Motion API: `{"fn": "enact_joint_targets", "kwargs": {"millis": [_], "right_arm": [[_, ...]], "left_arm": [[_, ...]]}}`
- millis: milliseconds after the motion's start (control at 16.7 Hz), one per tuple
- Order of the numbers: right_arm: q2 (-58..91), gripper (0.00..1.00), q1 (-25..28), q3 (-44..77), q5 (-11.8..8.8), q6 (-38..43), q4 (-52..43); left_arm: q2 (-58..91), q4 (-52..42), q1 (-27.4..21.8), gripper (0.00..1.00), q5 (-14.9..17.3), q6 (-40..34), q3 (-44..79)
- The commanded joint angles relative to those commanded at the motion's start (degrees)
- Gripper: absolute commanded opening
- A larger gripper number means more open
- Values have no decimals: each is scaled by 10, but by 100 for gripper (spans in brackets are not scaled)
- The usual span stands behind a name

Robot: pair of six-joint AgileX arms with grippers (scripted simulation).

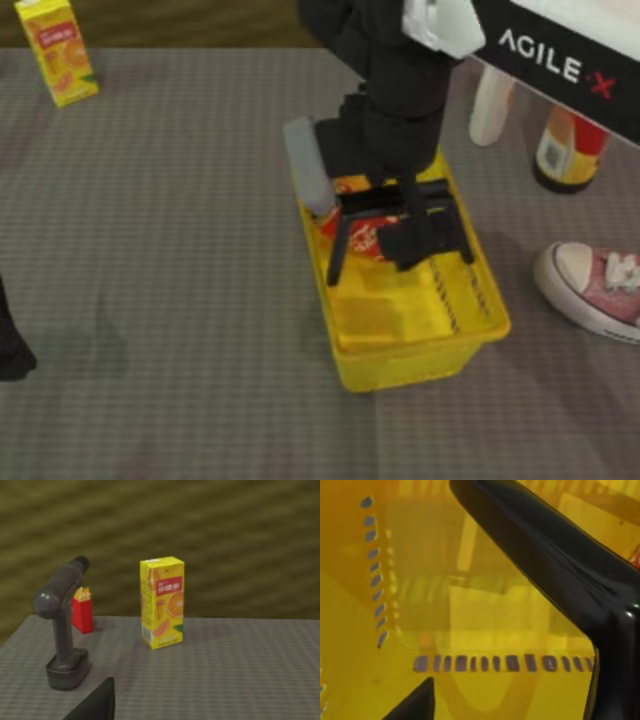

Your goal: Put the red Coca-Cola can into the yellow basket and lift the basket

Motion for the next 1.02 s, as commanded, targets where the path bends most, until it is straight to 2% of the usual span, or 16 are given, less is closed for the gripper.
{"fn": "enact_joint_targets", "kwargs": {"millis": [300,1020], "right_arm": [[-2,100,0,-15,0,0,13],[-2,10,0,-15,0,0,13]], "left_arm": [[0,0,0,100,0,0,0],[0,0,0,100,0,0,0]]}}
